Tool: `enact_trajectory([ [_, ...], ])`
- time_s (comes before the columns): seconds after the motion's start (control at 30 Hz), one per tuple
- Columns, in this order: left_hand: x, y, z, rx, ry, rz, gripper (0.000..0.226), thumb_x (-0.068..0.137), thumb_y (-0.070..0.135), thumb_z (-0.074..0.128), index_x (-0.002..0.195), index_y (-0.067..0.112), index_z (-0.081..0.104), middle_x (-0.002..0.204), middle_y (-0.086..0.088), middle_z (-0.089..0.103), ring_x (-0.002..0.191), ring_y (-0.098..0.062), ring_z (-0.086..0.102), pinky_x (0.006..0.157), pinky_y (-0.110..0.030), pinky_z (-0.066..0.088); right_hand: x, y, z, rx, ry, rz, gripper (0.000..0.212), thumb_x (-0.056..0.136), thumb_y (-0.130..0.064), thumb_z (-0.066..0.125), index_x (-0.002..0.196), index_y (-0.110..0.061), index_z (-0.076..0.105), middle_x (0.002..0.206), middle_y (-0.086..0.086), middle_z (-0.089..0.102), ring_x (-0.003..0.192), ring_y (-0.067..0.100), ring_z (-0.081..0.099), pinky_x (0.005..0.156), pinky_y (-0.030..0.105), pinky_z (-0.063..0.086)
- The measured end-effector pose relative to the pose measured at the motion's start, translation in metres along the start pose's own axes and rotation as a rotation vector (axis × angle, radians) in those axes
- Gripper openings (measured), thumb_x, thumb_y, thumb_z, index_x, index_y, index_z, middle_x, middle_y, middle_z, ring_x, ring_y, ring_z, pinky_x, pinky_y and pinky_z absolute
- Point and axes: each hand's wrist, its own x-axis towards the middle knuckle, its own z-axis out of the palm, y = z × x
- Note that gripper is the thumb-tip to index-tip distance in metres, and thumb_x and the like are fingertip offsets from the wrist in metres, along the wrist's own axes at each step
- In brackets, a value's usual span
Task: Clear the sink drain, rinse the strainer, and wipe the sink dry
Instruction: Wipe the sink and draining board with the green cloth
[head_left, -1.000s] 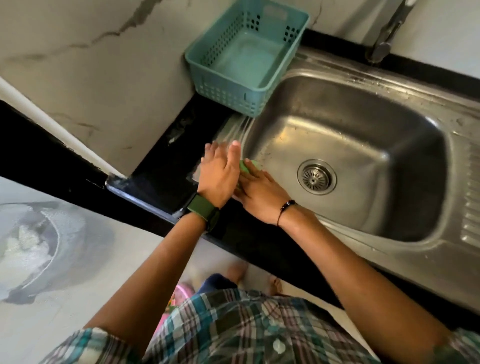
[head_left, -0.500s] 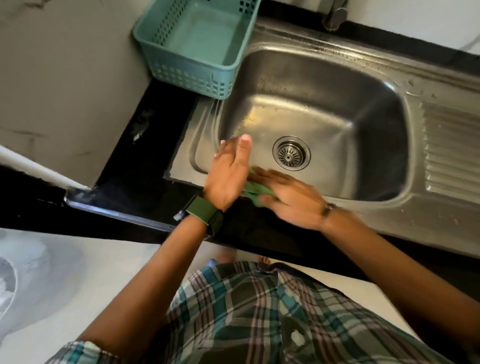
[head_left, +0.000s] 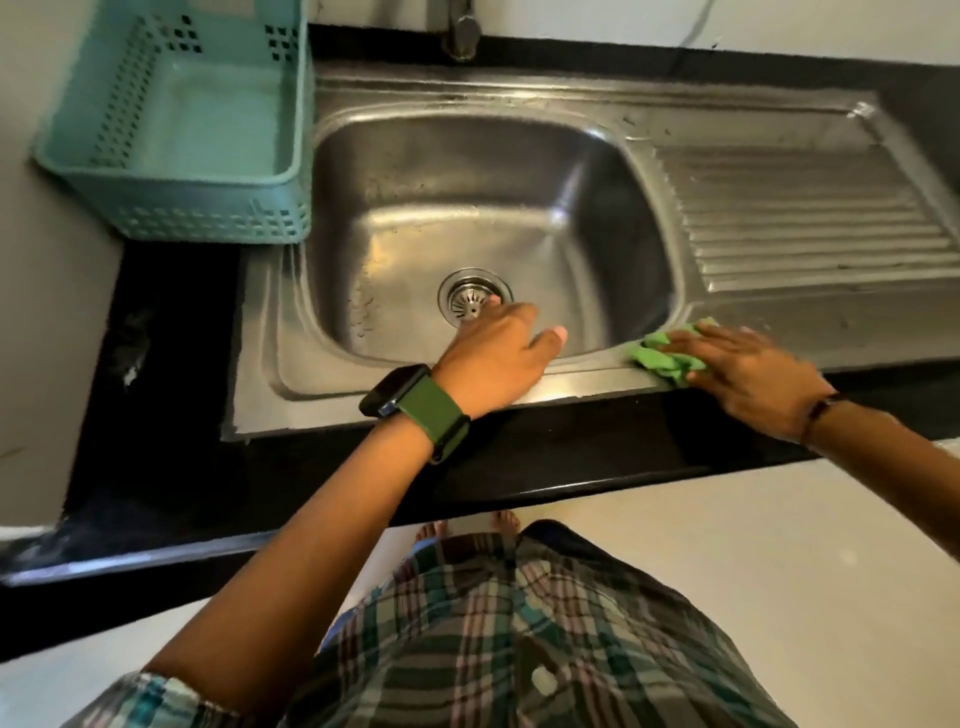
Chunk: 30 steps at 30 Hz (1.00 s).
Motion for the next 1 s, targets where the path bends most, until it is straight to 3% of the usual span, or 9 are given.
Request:
enact_trajectory([
  [0.1,0.008,0.008,0.005,-0.012,-0.018,0.049,0.050,0.097,0.038,0.033,0.128,0.001,0.045,0.141,-0.018,0.041,0.135,-0.027,0.031,0.107,-0.032,0.024,-0.004,-0.006,0.005,0.140,0.119,0.038,0.042,0.094,-0.017,0.046,0.136,-0.020,0.042,0.146,0.006,0.041,0.141,0.027,0.027,0.116,0.032,0.015],
  [0.2,0.016,0.011,0.010,-0.091,0.024,0.015,0.052,0.098,0.040,0.031,0.128,0.001,0.045,0.140,-0.019,0.042,0.132,-0.027,0.036,0.107,-0.033,0.027,0.000,-0.061,0.011,0.162,0.239,-0.056,0.038,0.092,-0.011,0.051,0.129,-0.013,0.051,0.137,0.011,0.051,0.132,0.032,0.038,0.110,0.022,0.013],
  [0.3,0.019,0.013,0.016,-0.052,0.010,-0.010,0.053,0.098,0.041,0.027,0.131,0.003,0.042,0.143,-0.018,0.040,0.134,-0.026,0.033,0.110,-0.037,0.025,0.024,-0.137,0.024,0.129,0.281,-0.255,0.035,0.086,-0.009,0.055,0.119,0.001,0.057,0.119,0.023,0.062,0.117,0.035,0.053,0.105,0.032,0.034],
  [0.4,0.019,0.002,0.015,0.034,0.053,-0.043,0.054,0.097,0.044,0.026,0.133,0.006,0.040,0.143,-0.017,0.039,0.132,-0.028,0.035,0.109,-0.039,0.024,0.039,-0.185,0.037,0.102,0.106,-0.320,0.047,0.093,-0.019,0.041,0.137,-0.006,0.038,0.141,0.019,0.043,0.134,0.031,0.033,0.115,0.037,0.020],
  [0.5,0.027,-0.005,0.015,-0.065,0.039,-0.067,0.050,0.097,0.043,0.028,0.125,0.007,0.049,0.133,-0.016,0.050,0.122,-0.027,0.047,0.097,-0.031,0.035,0.035,-0.154,0.034,0.051,0.178,-0.280,0.041,0.091,-0.030,0.046,0.123,-0.006,0.054,0.128,0.020,0.056,0.124,0.032,0.044,0.110,0.037,0.023],
  [0.67,0.045,0.017,0.028,-0.092,-0.044,-0.022,0.049,0.097,0.042,0.030,0.123,0.007,0.051,0.132,-0.015,0.052,0.122,-0.026,0.048,0.098,-0.029,0.035,0.012,-0.040,0.026,0.091,0.154,-0.116,0.046,0.095,-0.034,0.040,0.141,-0.025,0.034,0.151,-0.001,0.033,0.143,0.015,0.019,0.116,0.036,0.009],
  [0.83,0.057,0.040,0.048,-0.117,-0.136,0.065,0.049,0.097,0.042,0.030,0.127,0.009,0.049,0.136,-0.015,0.048,0.126,-0.028,0.044,0.103,-0.031,0.033,-0.019,0.098,0.006,0.097,0.127,0.434,0.050,0.098,-0.033,0.034,0.145,-0.021,0.023,0.154,0.008,0.023,0.143,0.022,0.018,0.118,0.042,0.008],
  [0.9,0.062,0.046,0.057,-0.120,-0.161,0.086,0.050,0.097,0.043,0.028,0.130,0.008,0.045,0.138,-0.015,0.045,0.127,-0.028,0.042,0.104,-0.032,0.032,-0.019,0.112,0.005,0.150,0.147,0.539,0.050,0.098,-0.031,0.035,0.144,-0.015,0.026,0.153,0.013,0.025,0.143,0.028,0.019,0.117,0.044,0.011],
  [1.0,0.076,0.061,0.070,-0.149,-0.152,0.130,0.052,0.098,0.043,0.026,0.134,0.008,0.039,0.145,-0.014,0.037,0.137,-0.027,0.030,0.109,-0.034,0.025,-0.006,0.075,0.015,0.182,0.230,0.546,0.046,0.097,-0.030,0.035,0.141,-0.016,0.032,0.151,0.012,0.031,0.140,0.031,0.023,0.116,0.044,0.014],
])
